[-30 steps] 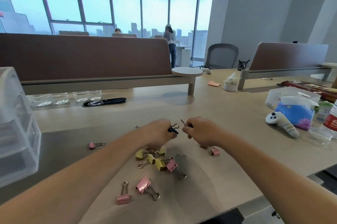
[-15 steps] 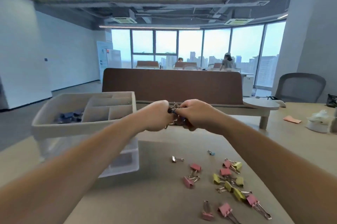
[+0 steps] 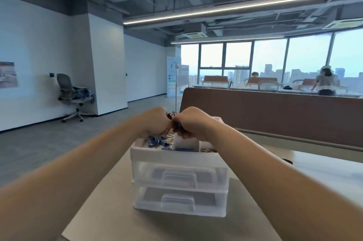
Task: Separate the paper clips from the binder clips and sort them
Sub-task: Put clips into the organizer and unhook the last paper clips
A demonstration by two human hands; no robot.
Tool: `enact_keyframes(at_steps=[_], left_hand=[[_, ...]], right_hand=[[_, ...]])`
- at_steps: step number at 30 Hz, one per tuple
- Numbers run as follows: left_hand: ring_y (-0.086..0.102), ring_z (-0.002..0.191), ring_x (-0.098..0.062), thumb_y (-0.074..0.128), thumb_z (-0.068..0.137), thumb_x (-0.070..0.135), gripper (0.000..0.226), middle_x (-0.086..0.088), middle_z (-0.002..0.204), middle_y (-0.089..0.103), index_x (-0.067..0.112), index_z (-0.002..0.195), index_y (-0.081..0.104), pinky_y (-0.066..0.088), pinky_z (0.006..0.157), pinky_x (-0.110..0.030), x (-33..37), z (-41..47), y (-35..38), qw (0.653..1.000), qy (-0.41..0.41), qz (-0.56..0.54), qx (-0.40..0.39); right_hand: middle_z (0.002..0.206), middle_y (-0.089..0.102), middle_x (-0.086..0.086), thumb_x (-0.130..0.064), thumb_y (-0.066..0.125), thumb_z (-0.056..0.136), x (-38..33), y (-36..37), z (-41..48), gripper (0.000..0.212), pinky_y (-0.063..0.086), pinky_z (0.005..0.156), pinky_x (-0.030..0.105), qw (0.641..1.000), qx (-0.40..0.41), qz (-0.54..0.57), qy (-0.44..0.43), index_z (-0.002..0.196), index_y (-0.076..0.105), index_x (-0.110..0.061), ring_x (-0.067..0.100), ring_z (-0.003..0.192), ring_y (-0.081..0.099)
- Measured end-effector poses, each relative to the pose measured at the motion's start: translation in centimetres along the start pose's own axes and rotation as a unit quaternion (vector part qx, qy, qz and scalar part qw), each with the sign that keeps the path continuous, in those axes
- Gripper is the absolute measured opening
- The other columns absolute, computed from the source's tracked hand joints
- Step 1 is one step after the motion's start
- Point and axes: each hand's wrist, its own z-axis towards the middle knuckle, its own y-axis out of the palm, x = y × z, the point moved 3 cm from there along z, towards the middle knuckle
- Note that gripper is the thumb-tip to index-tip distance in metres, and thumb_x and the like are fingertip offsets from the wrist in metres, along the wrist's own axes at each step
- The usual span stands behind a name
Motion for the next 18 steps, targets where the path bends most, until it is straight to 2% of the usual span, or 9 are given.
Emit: enact_keyframes(at_steps=[2,5,6,8,11,13,14,16,18], left_hand=[[0.042,0.048,-0.017,0.065,0.083,0.015,0.018,-0.01,0.06,0.055,0.004,0.069,0.062,0.033,0.044,-0.021,-1.4,0.7,-0.7,1.0,-0.025,-0.018,-0.006],[0.051,0.044,-0.012,0.069,0.081,0.009,0.012,-0.01,0.066,0.063,-0.003,0.083,0.069,0.04,0.041,-0.016,-2.6,1.6,-1.4,0.999,-0.043,-0.014,-0.006],[0.057,0.048,-0.014,0.07,0.079,0.006,0.012,-0.012,0.071,0.066,-0.003,0.088,0.068,0.046,0.045,-0.019,-3.0,1.9,-1.5,0.998,-0.053,-0.024,-0.01],[0.066,0.066,-0.027,0.072,0.072,0.007,0.022,-0.015,0.082,0.07,0.002,0.092,0.064,0.056,0.059,-0.033,-3.8,2.5,-1.6,0.998,-0.053,-0.036,-0.008],[0.066,0.088,-0.031,0.069,0.063,0.018,0.047,-0.015,0.099,0.069,0.007,0.108,0.061,0.055,0.08,-0.05,-5.1,3.2,-1.6,0.999,-0.033,-0.019,-0.002],[0.064,0.099,-0.027,0.069,0.067,0.017,0.067,-0.011,0.114,0.065,0.013,0.131,0.05,0.055,0.087,-0.049,-5.4,3.1,-1.4,0.999,-0.029,-0.023,-0.015],[0.061,0.105,-0.027,0.069,0.074,0.014,0.073,-0.01,0.125,0.06,0.015,0.142,0.041,0.054,0.09,-0.048,-5.3,2.8,-1.3,0.999,-0.03,-0.025,-0.025],[0.056,0.116,-0.025,0.064,0.083,0.008,0.075,-0.01,0.14,0.05,0.017,0.15,0.03,0.051,0.095,-0.045,-5.4,2.7,-1.1,0.999,-0.024,-0.023,-0.034],[0.053,0.121,-0.023,0.059,0.087,0.006,0.073,-0.008,0.145,0.046,0.017,0.152,0.028,0.05,0.096,-0.04,-5.6,2.7,-1.1,0.999,-0.012,-0.015,-0.033]], right_hand=[[0.072,0.056,0.017,-0.006,0.048,0.093,-0.8,1.6,1.7,0.02,0.037,0.053,0.028,1.0,-0.005,0.019,0.006,0.075,0.056,-0.005,0.025,0.062,0.051],[0.08,0.061,0.02,0.001,0.047,0.09,-1.9,3.3,3.8,0.018,0.055,0.066,0.036,0.999,-0.01,0.047,0.018,0.077,0.058,-0.006,0.031,0.072,0.064],[0.086,0.063,0.02,0.001,0.047,0.091,-2.2,3.7,4.3,0.017,0.058,0.076,0.042,0.998,-0.007,0.057,0.021,0.08,0.058,-0.008,0.033,0.079,0.067],[0.087,0.058,0.011,-0.011,0.047,0.096,-2.5,4.2,5.0,0.01,0.055,0.084,0.046,0.996,0.007,0.089,0.019,0.089,0.054,-0.012,0.029,0.079,0.062],[0.082,0.047,0.006,-0.025,0.04,0.1,-2.2,4.5,5.7,0.015,0.046,0.074,0.041,0.995,0.01,0.091,0.038,0.093,0.048,-0.014,0.025,0.071,0.05],[0.082,0.044,0.009,-0.023,0.035,0.103,-2.0,4.5,6.1,0.022,0.04,0.067,0.037,0.996,0.01,0.081,0.036,0.09,0.048,-0.011,0.021,0.067,0.044],[0.083,0.044,0.009,-0.022,0.034,0.104,-2.0,4.5,6.1,0.023,0.043,0.068,0.037,0.996,0.015,0.08,0.031,0.096,0.05,-0.008,0.021,0.069,0.045],[0.089,0.048,0.012,-0.023,0.033,0.104,-1.8,4.3,6.4,0.024,0.051,0.083,0.041,0.996,0.024,0.079,0.027,0.103,0.05,-0.005,0.027,0.088,0.055],[0.096,0.05,0.016,-0.026,0.033,0.104,-1.5,4.1,6.3,0.027,0.05,0.093,0.043,0.995,0.034,0.083,0.042,0.088,0.046,-0.01,0.035,0.105,0.055]])
